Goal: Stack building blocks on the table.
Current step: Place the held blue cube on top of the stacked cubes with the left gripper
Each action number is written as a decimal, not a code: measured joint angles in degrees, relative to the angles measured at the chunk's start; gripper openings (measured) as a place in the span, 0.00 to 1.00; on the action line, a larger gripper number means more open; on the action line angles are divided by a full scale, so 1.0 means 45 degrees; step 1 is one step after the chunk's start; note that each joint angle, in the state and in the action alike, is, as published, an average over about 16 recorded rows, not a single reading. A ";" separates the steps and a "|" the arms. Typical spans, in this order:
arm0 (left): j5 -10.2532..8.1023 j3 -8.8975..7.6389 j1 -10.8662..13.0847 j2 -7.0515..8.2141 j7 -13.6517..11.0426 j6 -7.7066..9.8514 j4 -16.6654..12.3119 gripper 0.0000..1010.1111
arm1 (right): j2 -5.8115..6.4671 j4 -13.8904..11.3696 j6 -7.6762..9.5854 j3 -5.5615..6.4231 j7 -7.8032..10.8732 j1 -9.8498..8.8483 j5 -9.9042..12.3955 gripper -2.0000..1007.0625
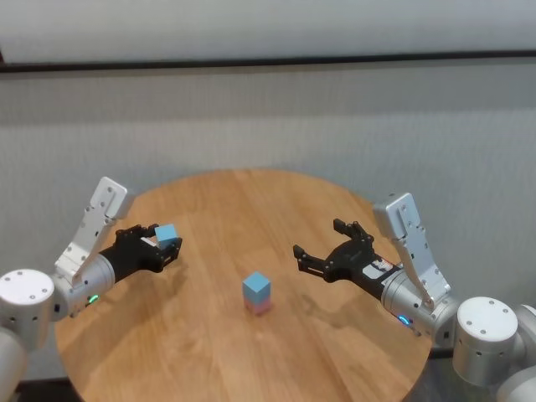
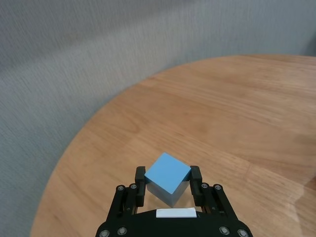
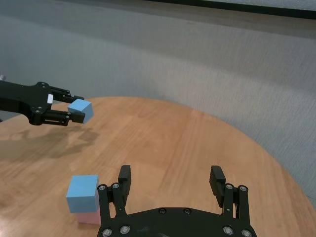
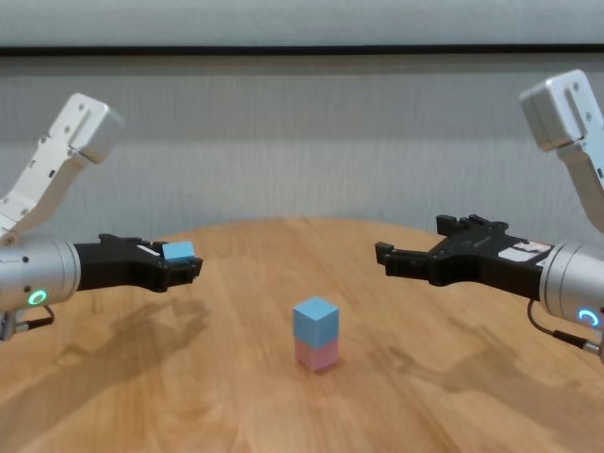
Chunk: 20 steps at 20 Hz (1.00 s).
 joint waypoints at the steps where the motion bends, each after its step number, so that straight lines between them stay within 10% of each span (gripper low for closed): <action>1: -0.0008 0.0017 0.0164 0.0090 0.0017 0.0144 -0.0386 0.55 | 0.0000 0.0000 0.0000 0.0000 0.0000 0.0000 0.0000 1.00; 20: -0.0507 0.0728 0.2299 0.1605 -0.0814 0.1925 -0.5547 0.55 | 0.0000 0.0000 0.0000 0.0000 0.0000 0.0000 0.0000 1.00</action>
